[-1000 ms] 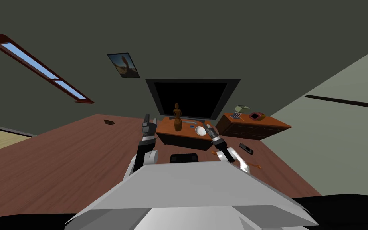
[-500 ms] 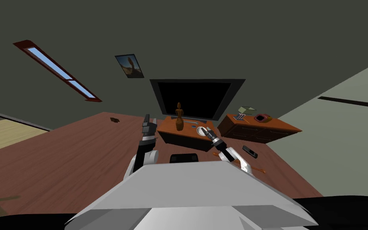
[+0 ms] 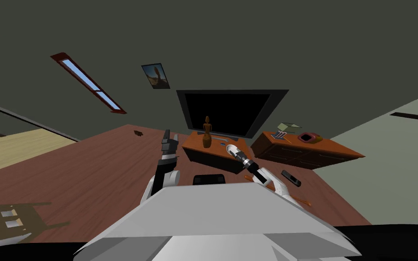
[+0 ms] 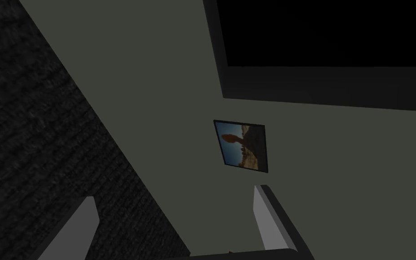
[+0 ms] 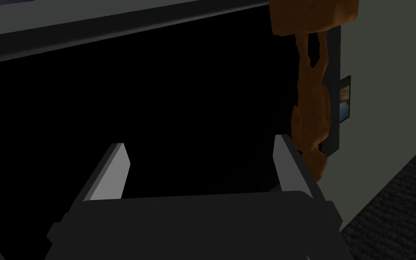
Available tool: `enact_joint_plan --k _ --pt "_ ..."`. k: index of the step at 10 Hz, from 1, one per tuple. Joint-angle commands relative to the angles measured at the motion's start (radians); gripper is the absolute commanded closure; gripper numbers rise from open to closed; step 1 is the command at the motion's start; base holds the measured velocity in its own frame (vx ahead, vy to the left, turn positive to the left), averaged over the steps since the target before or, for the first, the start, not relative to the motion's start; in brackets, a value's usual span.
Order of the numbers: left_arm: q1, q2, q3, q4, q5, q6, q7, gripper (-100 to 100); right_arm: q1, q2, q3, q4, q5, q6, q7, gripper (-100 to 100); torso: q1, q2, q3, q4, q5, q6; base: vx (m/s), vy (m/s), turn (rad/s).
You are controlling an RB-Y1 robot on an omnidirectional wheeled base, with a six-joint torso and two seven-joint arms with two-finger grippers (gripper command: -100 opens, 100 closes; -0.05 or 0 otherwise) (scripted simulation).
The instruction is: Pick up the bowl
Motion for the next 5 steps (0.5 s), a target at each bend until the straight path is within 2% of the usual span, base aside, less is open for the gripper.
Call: enact_joint_plan --k 1,2,3,4,5 --pt "0.0 0.0 0.0 0.0 0.0 0.0 0.0 0 -0.017 -0.049 0.031 0.05 0.044 0.034 0.04 -100 0.0 0.0 0.0 0.0 0.0 0.0 0.004 0.042 0.155" --pt "0.0 0.0 0.0 0.0 0.0 0.0 0.0 0 -0.017 -0.049 0.031 0.071 0.044 0.034 0.04 -100 0.001 0.0 0.0 0.0 0.0 0.0 0.007 0.028 0.039" --pt "0.0 0.0 0.0 0.0 0.0 0.0 0.0 0 -0.03 -0.075 0.048 0.111 0.071 0.048 0.063 -100 0.0 0.0 0.0 0.0 0.0 0.001 0.013 0.038 0.108" --pt "0.0 0.0 0.0 0.0 0.0 0.0 0.0 0 -0.03 -0.075 0.048 0.12 0.071 0.048 0.063 -100 0.0 -0.001 0.0 0.0 0.0 0.0 0.012 0.024 0.05" --pt "0.0 0.0 0.0 0.0 0.0 0.0 0.0 0 -0.044 -0.1 0.065 0.148 0.099 0.061 0.085 -100 0.0 -0.001 0.0 0.0 0.0 0.001 0.014 0.03 0.091"
